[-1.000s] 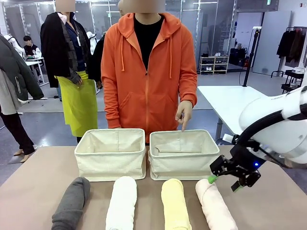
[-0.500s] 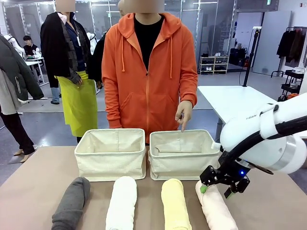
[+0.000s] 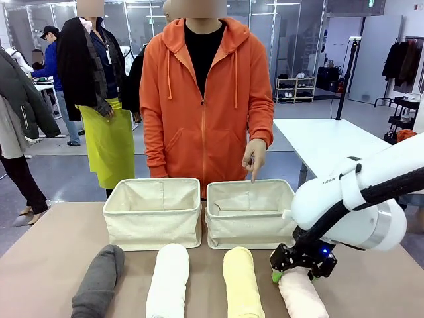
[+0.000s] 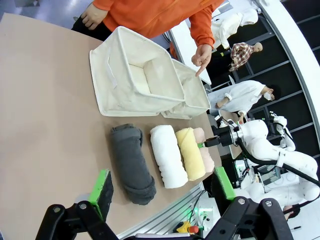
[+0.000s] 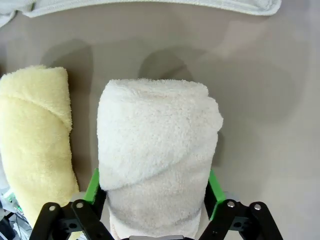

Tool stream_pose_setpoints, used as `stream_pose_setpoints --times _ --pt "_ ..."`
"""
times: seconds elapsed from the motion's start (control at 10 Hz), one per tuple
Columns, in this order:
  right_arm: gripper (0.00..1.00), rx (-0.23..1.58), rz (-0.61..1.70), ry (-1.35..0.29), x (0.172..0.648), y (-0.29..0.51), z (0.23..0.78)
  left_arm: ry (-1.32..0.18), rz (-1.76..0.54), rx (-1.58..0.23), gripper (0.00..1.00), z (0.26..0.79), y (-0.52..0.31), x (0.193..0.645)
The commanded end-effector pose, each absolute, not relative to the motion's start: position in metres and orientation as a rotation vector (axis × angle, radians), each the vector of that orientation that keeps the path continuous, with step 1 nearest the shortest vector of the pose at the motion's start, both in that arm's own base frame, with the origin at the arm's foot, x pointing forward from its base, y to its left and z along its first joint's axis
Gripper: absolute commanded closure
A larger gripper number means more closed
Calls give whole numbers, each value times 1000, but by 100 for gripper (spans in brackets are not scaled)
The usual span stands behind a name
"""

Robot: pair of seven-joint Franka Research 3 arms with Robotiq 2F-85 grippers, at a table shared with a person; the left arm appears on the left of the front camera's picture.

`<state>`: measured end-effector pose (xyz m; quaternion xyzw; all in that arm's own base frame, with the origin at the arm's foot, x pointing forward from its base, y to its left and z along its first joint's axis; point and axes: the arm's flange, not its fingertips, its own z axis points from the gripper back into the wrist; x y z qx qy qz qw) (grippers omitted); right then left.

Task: Divide the towels into two baskets.
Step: Pick up one hotel-folded towel and place it in the Fabric basket indicated by the person.

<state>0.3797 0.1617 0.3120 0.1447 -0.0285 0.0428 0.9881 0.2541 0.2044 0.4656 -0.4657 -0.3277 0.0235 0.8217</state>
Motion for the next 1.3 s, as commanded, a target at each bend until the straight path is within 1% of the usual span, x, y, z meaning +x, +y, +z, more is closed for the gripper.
stream_pose_setpoints --times 0.0,0.3,0.4,0.5,0.7,0.8,0.9,1.1,1.2 --pt "16 244 82 -75 308 147 294 -726 29 -1009 0 467 207 254" --pt "47 234 92 -88 309 145 300 -726 29 -1009 0 467 207 254" --pt "56 214 102 -91 309 146 305 -726 29 -1009 0 467 207 254" --pt "59 206 135 -91 309 145 315 -726 29 -1009 0 467 207 254" --pt "59 180 236 -100 311 143 346 -726 29 -1009 0 467 207 254" --pt "59 158 330 -96 311 144 371 -726 29 -1009 0 467 207 254" --pt "59 141 471 -98 313 150 394 -726 29 -1009 0 467 207 254" --pt "59 73 722 -187 318 164 452 -726 29 -1009 0 467 207 254" --pt "59 31 908 -210 316 177 476 -726 29 -1009 0 467 207 254"
